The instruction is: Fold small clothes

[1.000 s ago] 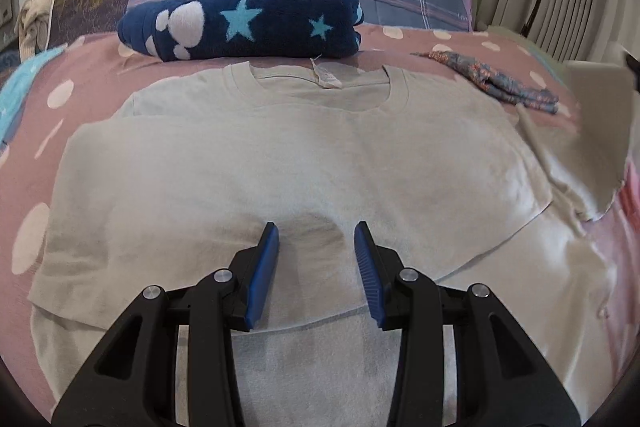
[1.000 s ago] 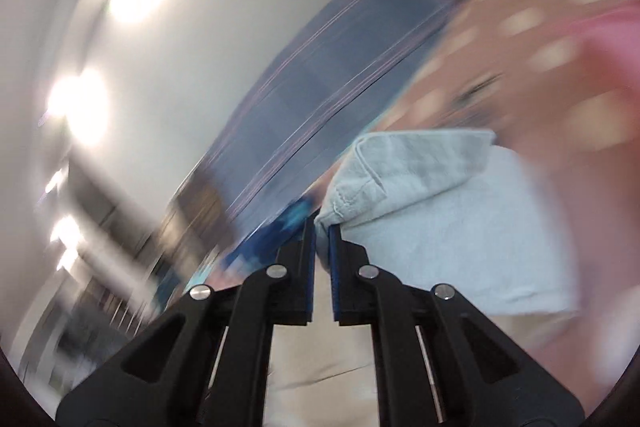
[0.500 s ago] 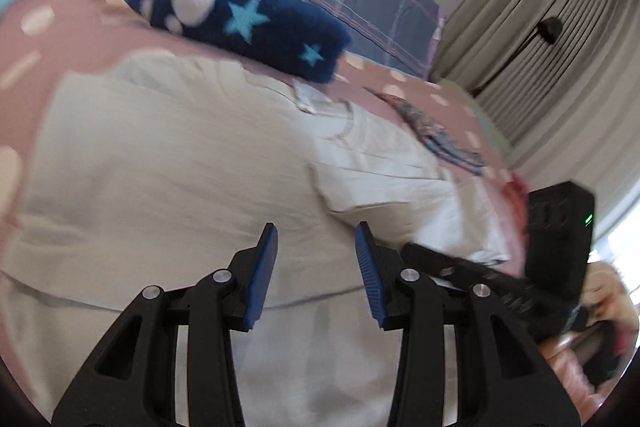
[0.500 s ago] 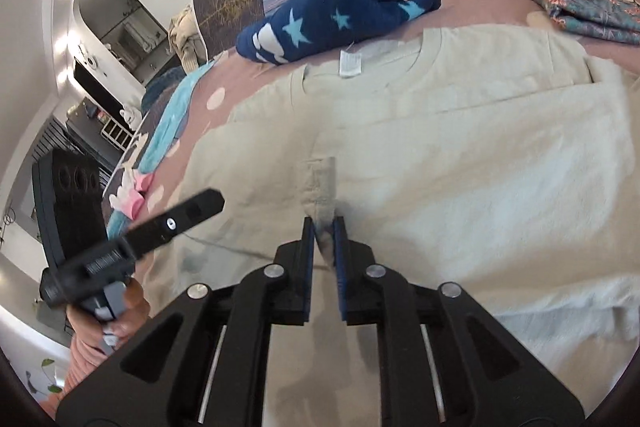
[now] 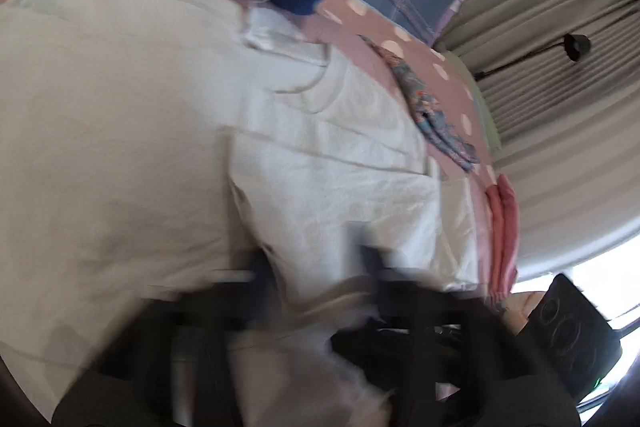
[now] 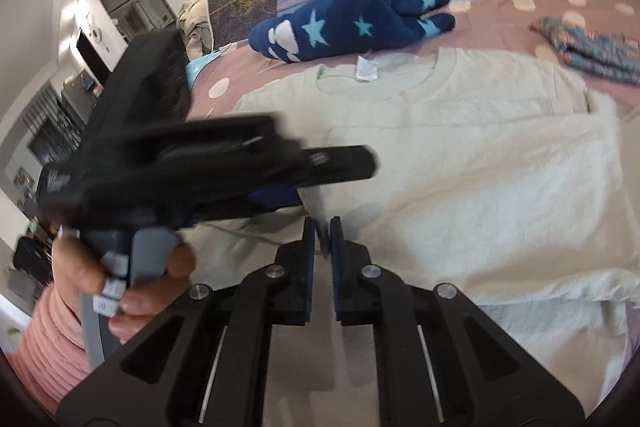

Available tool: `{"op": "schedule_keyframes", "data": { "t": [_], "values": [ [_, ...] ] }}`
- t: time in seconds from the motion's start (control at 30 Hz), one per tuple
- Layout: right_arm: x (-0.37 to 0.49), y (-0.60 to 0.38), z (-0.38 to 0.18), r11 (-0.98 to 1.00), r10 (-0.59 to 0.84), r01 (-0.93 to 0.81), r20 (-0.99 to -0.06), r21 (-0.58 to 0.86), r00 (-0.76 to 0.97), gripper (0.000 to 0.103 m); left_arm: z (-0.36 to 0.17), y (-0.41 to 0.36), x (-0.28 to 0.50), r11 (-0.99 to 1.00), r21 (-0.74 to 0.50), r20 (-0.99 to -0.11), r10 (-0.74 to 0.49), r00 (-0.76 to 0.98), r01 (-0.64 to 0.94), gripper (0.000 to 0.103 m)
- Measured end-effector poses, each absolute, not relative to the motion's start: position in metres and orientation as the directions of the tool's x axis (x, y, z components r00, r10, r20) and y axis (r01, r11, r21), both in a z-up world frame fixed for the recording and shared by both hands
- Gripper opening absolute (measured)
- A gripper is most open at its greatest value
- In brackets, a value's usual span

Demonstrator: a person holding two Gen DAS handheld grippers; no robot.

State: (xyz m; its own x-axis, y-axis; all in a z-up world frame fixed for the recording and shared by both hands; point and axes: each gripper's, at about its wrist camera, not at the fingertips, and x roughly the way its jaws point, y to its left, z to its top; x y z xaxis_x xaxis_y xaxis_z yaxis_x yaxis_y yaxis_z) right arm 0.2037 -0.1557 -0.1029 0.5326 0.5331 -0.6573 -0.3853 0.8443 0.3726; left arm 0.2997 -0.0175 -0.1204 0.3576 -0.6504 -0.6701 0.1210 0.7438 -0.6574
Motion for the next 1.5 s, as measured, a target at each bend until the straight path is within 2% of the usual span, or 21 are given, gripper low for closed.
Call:
{"op": "schedule_keyframes", "data": {
  "t": [0.07, 0.13, 0.27, 0.37, 0.5, 0.67, 0.73, 0.8, 0.83, 0.93, 1.03, 1.13, 1.2, 1.3, 1.37, 1.43, 1.5],
  "values": [
    [0.201, -0.156, -0.1, 0.849, 0.525, -0.391, -0.654, 0.357, 0.545, 0.006, -0.107, -0.023, 0.298, 0.77, -0.62, -0.675, -0.621, 0.399, 0.151, 0.003],
    [0.198, -0.163, -0.091, 0.841, 0.538, -0.397, -0.641, 0.367, 0.547, 0.011, -0.086, -0.026, 0.291, 0.802, -0.56, -0.667, -0.586, 0.46, 0.21, 0.003],
    [0.185, -0.199, -0.072, 0.837, 0.547, -0.387, -0.609, 0.386, 0.575, 0.012, -0.019, -0.002, 0.276, 0.81, -0.518, -0.566, -0.565, 0.6, 0.274, 0.003],
    [0.182, -0.232, -0.075, 0.89, 0.455, -0.31, -0.659, 0.333, 0.599, 0.016, 0.022, 0.028, 0.267, 0.819, -0.496, -0.497, -0.54, 0.68, 0.288, 0.003],
    [0.185, -0.269, -0.106, 0.964, 0.261, -0.114, -0.761, 0.242, 0.594, 0.018, 0.038, 0.057, 0.259, 0.86, -0.443, -0.498, -0.47, 0.729, 0.252, 0.003],
    [0.177, -0.277, -0.117, 0.971, 0.229, -0.081, -0.765, 0.226, 0.601, 0.015, 0.015, 0.089, 0.251, 0.923, -0.349, -0.564, -0.344, 0.751, 0.16, 0.003],
    [0.173, -0.273, -0.115, 0.975, 0.214, -0.09, -0.765, 0.202, 0.607, 0.02, -0.006, 0.104, 0.251, 0.942, -0.32, -0.601, -0.283, 0.747, 0.1, 0.003],
    [0.171, -0.27, -0.111, 0.969, 0.247, -0.126, -0.761, 0.214, 0.6, 0.036, -0.022, 0.119, 0.256, 0.953, -0.298, -0.628, -0.237, 0.742, 0.052, 0.003],
    [0.17, -0.269, -0.109, 0.962, 0.271, -0.147, -0.76, 0.229, 0.591, 0.039, -0.028, 0.127, 0.255, 0.953, -0.3, -0.635, -0.229, 0.738, 0.038, 0.003],
    [0.167, -0.274, -0.095, 0.93, 0.365, -0.191, -0.73, 0.314, 0.578, 0.041, -0.053, 0.144, 0.259, 0.956, -0.294, -0.669, -0.214, 0.711, 0.011, 0.004],
    [0.174, -0.295, -0.078, 0.886, 0.437, -0.162, -0.666, 0.435, 0.604, 0.046, -0.073, 0.146, 0.264, 0.968, -0.25, -0.707, -0.181, 0.683, -0.002, 0.004],
    [0.193, -0.312, -0.071, 0.902, 0.363, -0.06, -0.673, 0.429, 0.644, 0.049, -0.089, 0.147, 0.267, 0.973, -0.229, -0.73, -0.165, 0.663, -0.01, 0.004],
    [0.22, -0.321, -0.077, 0.92, 0.296, 0.011, -0.711, 0.393, 0.638, 0.049, -0.095, 0.15, 0.266, 0.977, -0.214, -0.735, -0.146, 0.663, -0.022, 0.008],
    [0.259, -0.328, -0.095, 0.915, 0.278, 0.068, -0.744, 0.398, 0.608, 0.049, -0.099, 0.154, 0.264, 0.986, -0.159, -0.729, -0.087, 0.679, -0.044, 0.015],
    [0.281, -0.327, -0.106, 0.914, 0.272, 0.088, -0.76, 0.396, 0.591, 0.049, -0.1, 0.159, 0.263, 0.987, -0.157, -0.724, -0.086, 0.684, -0.041, 0.026],
    [0.296, -0.326, -0.114, 0.906, 0.285, 0.09, -0.753, 0.413, 0.593, 0.052, -0.1, 0.163, 0.262, 0.985, -0.168, -0.723, -0.097, 0.684, -0.037, 0.035],
    [0.308, -0.326, -0.117, 0.891, 0.296, 0.096, -0.729, 0.443, 0.618, 0.058, -0.098, 0.165, 0.264, 0.983, -0.181, -0.716, -0.11, 0.689, -0.031, 0.035]
  ]
}}
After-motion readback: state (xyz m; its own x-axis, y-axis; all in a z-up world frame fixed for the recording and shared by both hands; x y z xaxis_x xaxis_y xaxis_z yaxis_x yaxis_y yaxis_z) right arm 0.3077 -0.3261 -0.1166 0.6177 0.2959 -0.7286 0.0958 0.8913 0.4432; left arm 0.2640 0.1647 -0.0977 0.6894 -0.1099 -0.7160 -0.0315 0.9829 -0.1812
